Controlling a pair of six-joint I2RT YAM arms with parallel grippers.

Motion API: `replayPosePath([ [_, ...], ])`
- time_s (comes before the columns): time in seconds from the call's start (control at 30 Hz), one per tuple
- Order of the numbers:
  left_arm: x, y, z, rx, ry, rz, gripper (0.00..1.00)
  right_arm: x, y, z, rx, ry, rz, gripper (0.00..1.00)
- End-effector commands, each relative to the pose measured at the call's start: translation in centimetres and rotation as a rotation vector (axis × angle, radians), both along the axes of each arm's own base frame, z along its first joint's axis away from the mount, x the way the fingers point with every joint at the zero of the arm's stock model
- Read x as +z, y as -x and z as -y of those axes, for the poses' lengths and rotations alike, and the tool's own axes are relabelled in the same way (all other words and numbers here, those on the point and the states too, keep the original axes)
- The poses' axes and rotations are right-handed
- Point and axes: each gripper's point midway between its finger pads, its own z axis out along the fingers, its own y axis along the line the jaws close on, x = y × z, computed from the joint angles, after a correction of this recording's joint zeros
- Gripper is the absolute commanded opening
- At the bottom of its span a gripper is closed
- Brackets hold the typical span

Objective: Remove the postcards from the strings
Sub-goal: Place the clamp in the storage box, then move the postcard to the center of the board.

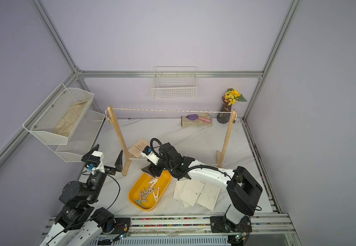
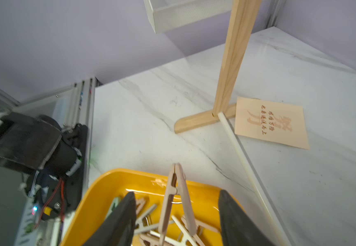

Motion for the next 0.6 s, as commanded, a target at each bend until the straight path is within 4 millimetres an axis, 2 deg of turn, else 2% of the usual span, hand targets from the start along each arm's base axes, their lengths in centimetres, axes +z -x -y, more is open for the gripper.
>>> replayPosePath([
  [0.0, 2.3, -0.5, 0.7, -0.04, 0.062, -0.003, 1.0, 1.8, -0.8, 1.2, -0.071, -0.015, 0.064, 0.71],
  [0.1, 1.8, -1.6, 2.2, -0.089, 0.056, -0.086, 1.0, 2.3, -1.7, 1.8, -0.131, -0.022, 0.081, 0.76],
  [0.2, 0.7, -2.4, 4.4, -0.179, 0.013, -0.202, 1.0, 3.2, -2.7, 2.6, -0.193, -0.053, 0.057, 0.78],
  [0.37, -1.7, -4.0, 7.8, -0.297, -0.022, -0.405, 1.0, 4.1, -5.3, 5.3, -0.324, -0.14, -0.057, 0.8],
  [0.57, -4.9, -6.8, 9.1, -0.26, 0.011, -0.59, 1.0, 3.9, -7.4, 8.6, -0.461, -0.196, -0.124, 0.83],
])
